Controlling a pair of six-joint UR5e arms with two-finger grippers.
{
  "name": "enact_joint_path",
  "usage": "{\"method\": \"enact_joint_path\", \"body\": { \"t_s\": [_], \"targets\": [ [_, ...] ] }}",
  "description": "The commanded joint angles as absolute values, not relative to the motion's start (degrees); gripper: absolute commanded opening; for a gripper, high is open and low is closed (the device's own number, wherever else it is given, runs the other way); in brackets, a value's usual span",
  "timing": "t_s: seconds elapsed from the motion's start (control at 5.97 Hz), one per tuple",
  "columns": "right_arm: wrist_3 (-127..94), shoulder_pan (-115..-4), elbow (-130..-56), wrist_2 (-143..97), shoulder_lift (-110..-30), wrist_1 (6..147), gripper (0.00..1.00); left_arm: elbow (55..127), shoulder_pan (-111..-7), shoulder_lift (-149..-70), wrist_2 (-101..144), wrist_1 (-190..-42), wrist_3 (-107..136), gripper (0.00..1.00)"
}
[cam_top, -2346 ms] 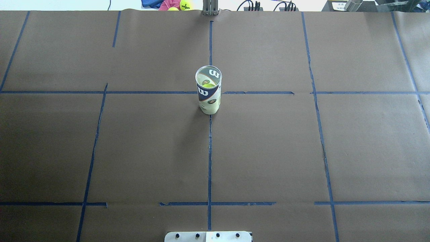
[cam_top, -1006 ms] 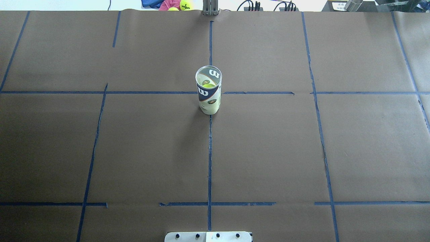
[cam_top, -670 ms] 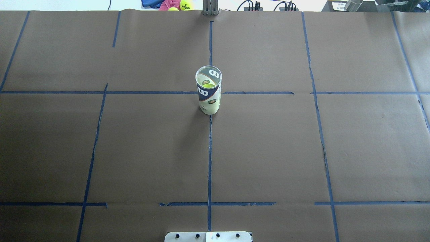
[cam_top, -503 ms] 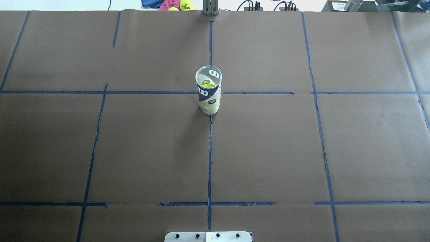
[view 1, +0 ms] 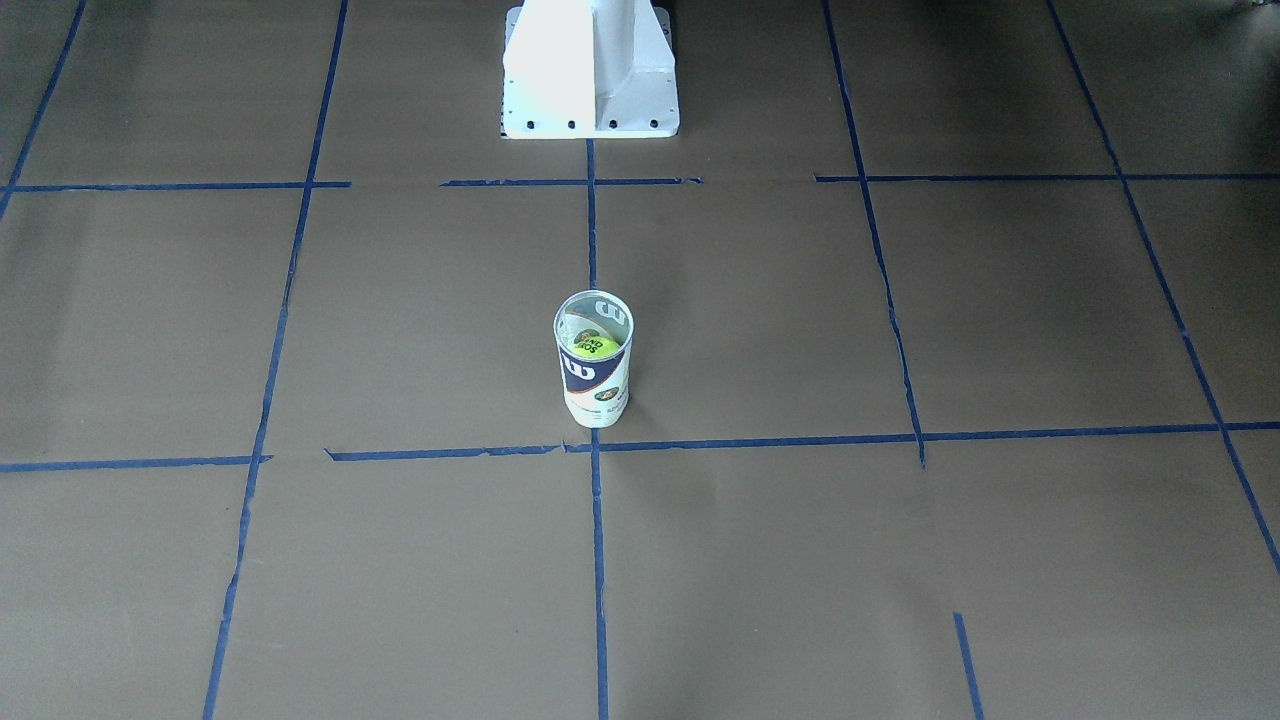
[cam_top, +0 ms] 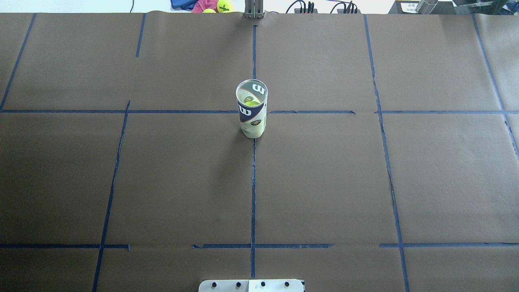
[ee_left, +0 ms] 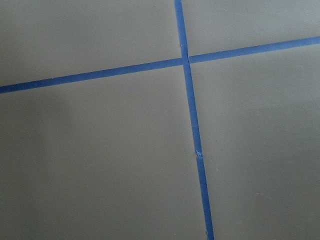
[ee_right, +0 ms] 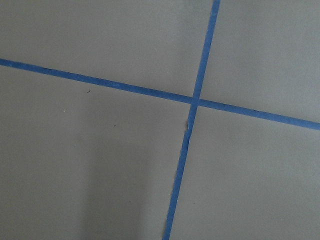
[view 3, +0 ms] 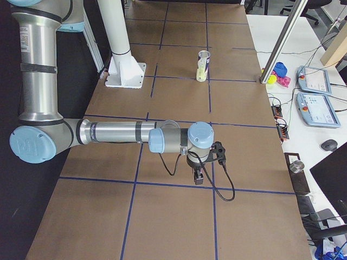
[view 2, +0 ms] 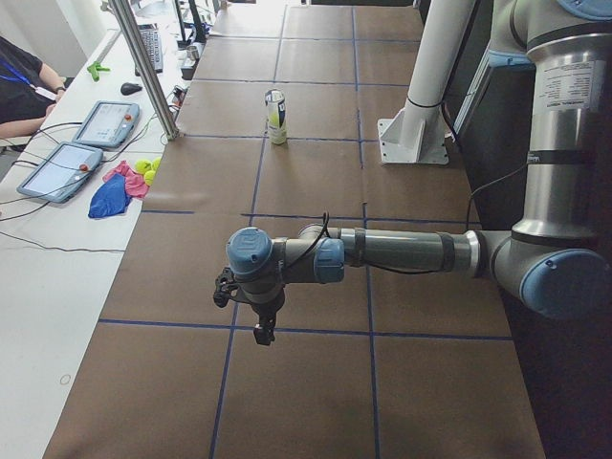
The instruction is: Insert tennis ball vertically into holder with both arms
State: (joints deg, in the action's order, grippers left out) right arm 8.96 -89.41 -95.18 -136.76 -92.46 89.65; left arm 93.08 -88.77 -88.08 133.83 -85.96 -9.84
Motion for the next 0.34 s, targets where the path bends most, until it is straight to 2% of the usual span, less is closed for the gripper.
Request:
{"method": "enact_joint_path", "body": {
  "t_s": [0.0, 0.17],
  "targets": [
    [8.96, -89.38, -95.19, -136.76, -92.46, 89.65, 1.00, 93.08, -88.77, -88.07, 133.86, -85.96, -9.84, 1.00],
    [8.96, -89.38, -95.10, -136.76, -92.46, 89.65, 1.00, 93.08, -88.77, -88.07, 133.86, -85.96, -9.84, 1.00]
  ]
}}
